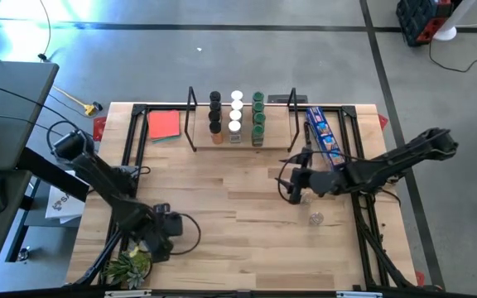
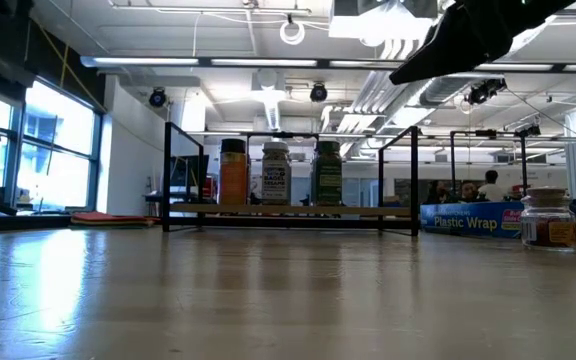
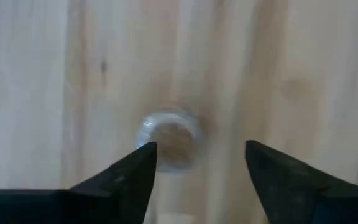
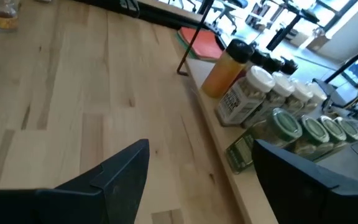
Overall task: Shelf spices
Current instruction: Put the brown seasoning bottle on the shelf
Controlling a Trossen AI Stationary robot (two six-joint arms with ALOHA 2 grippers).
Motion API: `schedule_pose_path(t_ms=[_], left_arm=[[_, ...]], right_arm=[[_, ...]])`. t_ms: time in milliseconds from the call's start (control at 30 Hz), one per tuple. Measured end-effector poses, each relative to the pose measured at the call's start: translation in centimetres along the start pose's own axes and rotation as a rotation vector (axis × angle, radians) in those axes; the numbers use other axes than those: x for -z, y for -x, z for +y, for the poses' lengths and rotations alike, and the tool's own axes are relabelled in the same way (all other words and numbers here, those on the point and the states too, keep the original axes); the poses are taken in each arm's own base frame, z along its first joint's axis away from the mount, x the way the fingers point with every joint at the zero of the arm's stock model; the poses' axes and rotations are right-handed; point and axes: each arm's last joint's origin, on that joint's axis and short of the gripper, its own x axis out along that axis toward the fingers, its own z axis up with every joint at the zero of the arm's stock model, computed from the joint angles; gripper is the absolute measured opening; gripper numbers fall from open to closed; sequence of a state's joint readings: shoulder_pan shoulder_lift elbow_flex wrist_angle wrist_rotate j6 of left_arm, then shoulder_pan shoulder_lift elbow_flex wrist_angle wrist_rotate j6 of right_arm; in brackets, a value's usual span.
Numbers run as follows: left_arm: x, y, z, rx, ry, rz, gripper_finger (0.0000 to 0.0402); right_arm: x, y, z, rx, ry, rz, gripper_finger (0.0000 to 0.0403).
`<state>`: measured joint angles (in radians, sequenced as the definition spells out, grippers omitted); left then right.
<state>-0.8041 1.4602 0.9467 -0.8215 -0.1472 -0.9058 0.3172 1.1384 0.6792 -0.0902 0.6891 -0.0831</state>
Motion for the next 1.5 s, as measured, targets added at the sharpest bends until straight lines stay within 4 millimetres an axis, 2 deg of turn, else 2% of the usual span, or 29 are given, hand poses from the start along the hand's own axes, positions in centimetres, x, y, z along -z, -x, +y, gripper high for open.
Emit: schedule_pose_path(t_ms=[100,300,567,967,1100,1300,1500], left_arm=[[-0.4,-1.4,0.0,-0.072,-0.016,0.012,0.0256],[-0.6,-3.6,0.3,-0.176,-0.023,0.046,0.0254],[-1.9,-3.3,0.0,-0.187,-0.007,-0.118,0.0250],[-1.9,-3.3,0.8,-0.211,-0.043,-0.054,0.0248],[-1.9,-3.6,1.1,-0.195,-0.039,-0.020,0.0229],[-2.0,-4.0,1.6,-0.192,-0.010,-0.011,0.0166],[-3.6,-4.3,2.0,-0.151,-0.031,-0.091,0.0166]], right_arm=[[0.1,-0.2,0.2,0.000,0.008,0.007,0.0279],[0.1,-0.3,0.2,0.001,-0.002,0.008,0.0279],[0.1,-0.3,0.2,0.000,-0.026,0.006,0.0279],[0.1,-0.3,0.2,-0.001,-0.037,0.006,0.0279],[0.1,-0.3,0.2,-0.001,-0.041,0.007,0.0279],[0.1,-0.2,0.3,-0.005,-0.053,0.005,0.0279],[0.0,0.1,0.7,-0.021,-0.045,-0.003,0.0279]])
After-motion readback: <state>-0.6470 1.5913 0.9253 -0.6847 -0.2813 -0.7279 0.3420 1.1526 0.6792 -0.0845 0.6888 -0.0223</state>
